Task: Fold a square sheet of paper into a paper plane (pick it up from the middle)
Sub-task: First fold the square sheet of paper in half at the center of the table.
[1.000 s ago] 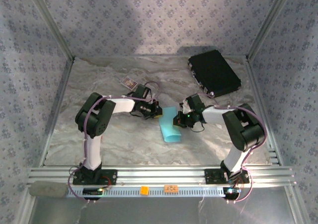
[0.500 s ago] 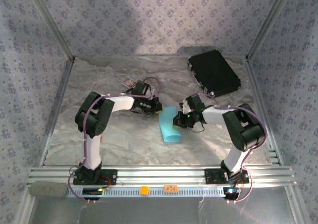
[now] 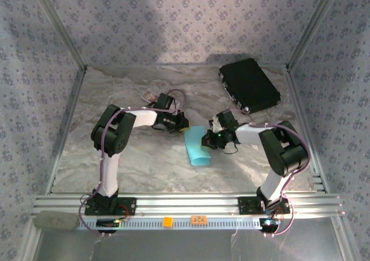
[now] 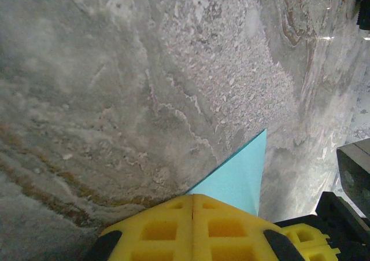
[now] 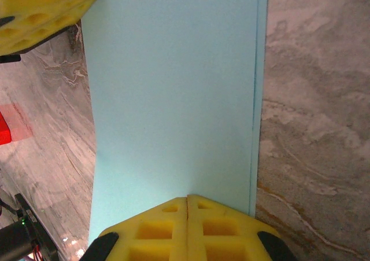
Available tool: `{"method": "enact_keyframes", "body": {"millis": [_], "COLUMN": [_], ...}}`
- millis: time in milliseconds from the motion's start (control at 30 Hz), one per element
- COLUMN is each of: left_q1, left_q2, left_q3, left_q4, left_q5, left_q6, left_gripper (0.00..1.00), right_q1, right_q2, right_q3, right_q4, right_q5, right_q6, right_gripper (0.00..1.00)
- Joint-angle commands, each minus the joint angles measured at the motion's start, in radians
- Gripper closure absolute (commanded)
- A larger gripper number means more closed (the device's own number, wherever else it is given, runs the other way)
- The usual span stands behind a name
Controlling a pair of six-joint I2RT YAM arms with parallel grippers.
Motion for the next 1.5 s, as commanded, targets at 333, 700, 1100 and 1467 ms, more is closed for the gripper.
{"method": "enact_keyframes", "body": {"millis": [333, 700, 1100, 1467], "left_q1": [0.029, 0.010, -0.142, -0.182], "left_q2": [0.027, -0.190, -0.270, -0.218], "left_q3": [0.084, 0.013, -0.197, -0.310], "left_q4": [-0.070, -0.086, 0.036, 0.146], "left_q5": [-0.146, -0.165, -0.006, 0.017], "left_q6": [0.047, 0.016, -0.097, -0.156], "left_gripper": [0.97, 0.96, 0.96, 0.96], "right_q1": [-0.007, 0.009, 0.009, 0.009], "right_q2": [0.047, 0.034, 0.023, 0.019], "right_q3": [-0.056, -0.060, -0.069, -0.075], "right_q4": [-0.139, -0.096, -0.097, -0.099], "right_q5": [0.142, 0.136, 0.152, 0.156], "right_q6": [0.000, 0.046, 0.054, 0.053], "right_gripper": [1.00, 1.00, 1.00, 1.00]}}
